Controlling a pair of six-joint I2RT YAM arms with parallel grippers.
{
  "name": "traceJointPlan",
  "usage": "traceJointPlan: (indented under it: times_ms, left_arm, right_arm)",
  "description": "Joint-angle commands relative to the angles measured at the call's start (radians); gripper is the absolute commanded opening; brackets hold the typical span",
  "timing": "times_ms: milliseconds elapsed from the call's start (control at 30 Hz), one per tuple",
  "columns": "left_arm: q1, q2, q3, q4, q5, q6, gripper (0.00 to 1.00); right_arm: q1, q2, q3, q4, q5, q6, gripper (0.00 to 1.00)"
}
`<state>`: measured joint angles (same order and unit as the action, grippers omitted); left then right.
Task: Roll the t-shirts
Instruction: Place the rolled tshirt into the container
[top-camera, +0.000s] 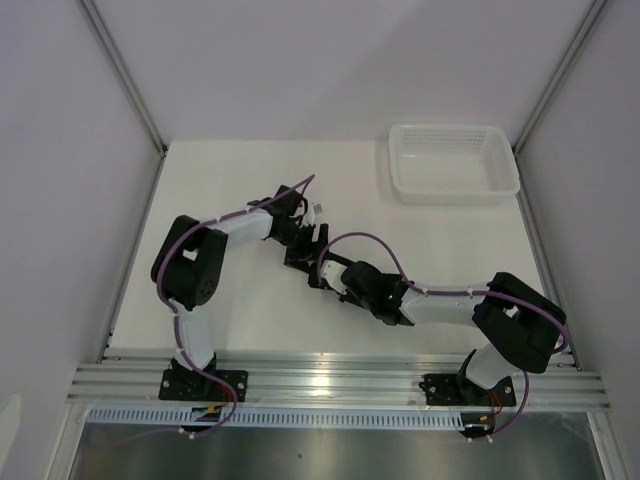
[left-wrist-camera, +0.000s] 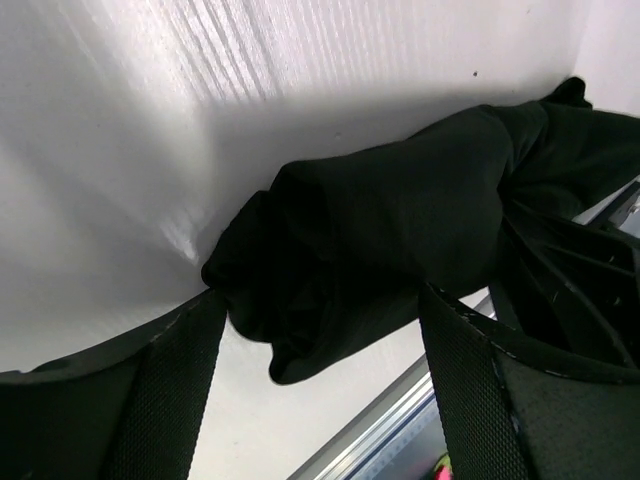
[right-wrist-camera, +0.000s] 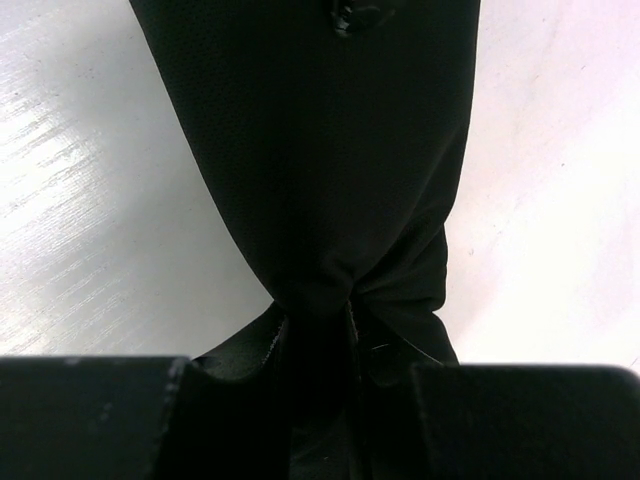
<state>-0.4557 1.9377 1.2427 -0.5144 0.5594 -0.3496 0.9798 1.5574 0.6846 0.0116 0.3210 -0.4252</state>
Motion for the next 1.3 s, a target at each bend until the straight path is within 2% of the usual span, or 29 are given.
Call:
traceJointPlan:
  times_ms: [0, 200, 333, 367, 400, 467, 500, 567, 600, 667, 700, 767, 800, 933, 967, 1000, 1200, 1267]
  left_arm:
    - [-0.008, 0.040, 0.023, -0.001, -0.009, -0.032, 0.81]
    - [-0.006, 0.049, 0.001, 0.008, -0.012, -0.042, 0.77]
    - [-0.006, 0.058, 0.009, 0.010, -0.007, -0.040, 0.66]
    - [-0.005, 0.052, 0.000, 0.008, -0.009, -0.035, 0.61]
    - [-0.003, 0.049, -0.009, 0.011, -0.009, -0.029, 0.50]
    - [0.002, 0.044, -0.023, 0.019, -0.009, -0.025, 0.39]
    - [0.003, 0.043, -0.026, 0.019, -0.007, -0.016, 0.28]
    - [0.006, 0.037, -0.038, 0.024, -0.007, -0.012, 0.18]
    - [0.006, 0.035, -0.042, 0.025, -0.003, -0.011, 0.11]
    - [0.006, 0.026, -0.052, 0.033, 0.004, -0.011, 0.04]
    - [0.006, 0.020, -0.055, 0.034, 0.002, -0.009, 0.01]
    - [0.009, 0.014, -0.055, 0.034, -0.004, -0.002, 0.01]
    - [0.011, 0.006, -0.055, 0.034, -0.012, 0.006, 0.01]
    - [0.026, -0.014, -0.072, 0.037, -0.024, 0.023, 0.01]
    - [0.028, -0.016, -0.078, 0.040, -0.026, 0.024, 0.01]
    - [0.029, -0.019, -0.080, 0.048, -0.024, 0.027, 0.01]
    - [0.031, -0.031, -0.097, 0.062, -0.012, 0.028, 0.01]
    - [0.029, -0.034, -0.095, 0.063, -0.009, 0.026, 0.01]
  right_arm:
    - [0.010, -0.007, -0.025, -0.051, -0.085, -0.003, 0.04]
    - [0.010, 0.003, -0.031, -0.050, -0.094, -0.014, 0.04]
    - [0.010, -0.010, -0.033, -0.045, -0.108, -0.030, 0.04]
    - [0.010, -0.013, -0.033, -0.047, -0.112, -0.030, 0.04]
    - [0.008, -0.017, -0.033, -0.044, -0.114, -0.033, 0.04]
    - [0.008, -0.023, -0.034, -0.042, -0.118, -0.041, 0.04]
    - [0.008, -0.025, -0.036, -0.036, -0.120, -0.043, 0.04]
    - [0.008, -0.023, -0.031, -0.035, -0.126, -0.053, 0.05]
    - [0.008, -0.023, -0.030, -0.035, -0.128, -0.055, 0.08]
    - [0.007, -0.016, -0.019, -0.038, -0.132, -0.060, 0.13]
    - [0.007, -0.013, -0.016, -0.045, -0.129, -0.057, 0.23]
    - [0.000, -0.008, 0.006, -0.067, -0.128, -0.041, 0.38]
    - [-0.001, -0.011, 0.015, -0.096, -0.126, -0.035, 0.49]
    - [0.002, -0.055, 0.056, -0.177, -0.129, -0.001, 0.58]
    - [0.008, -0.086, 0.073, -0.197, -0.128, 0.008, 0.74]
    - [0.008, -0.103, 0.081, -0.209, -0.126, 0.020, 0.82]
    - [0.013, -0.212, 0.134, -0.297, -0.218, 0.057, 0.85]
    - [-0.021, -0.241, 0.170, -0.285, -0.241, 0.187, 0.90]
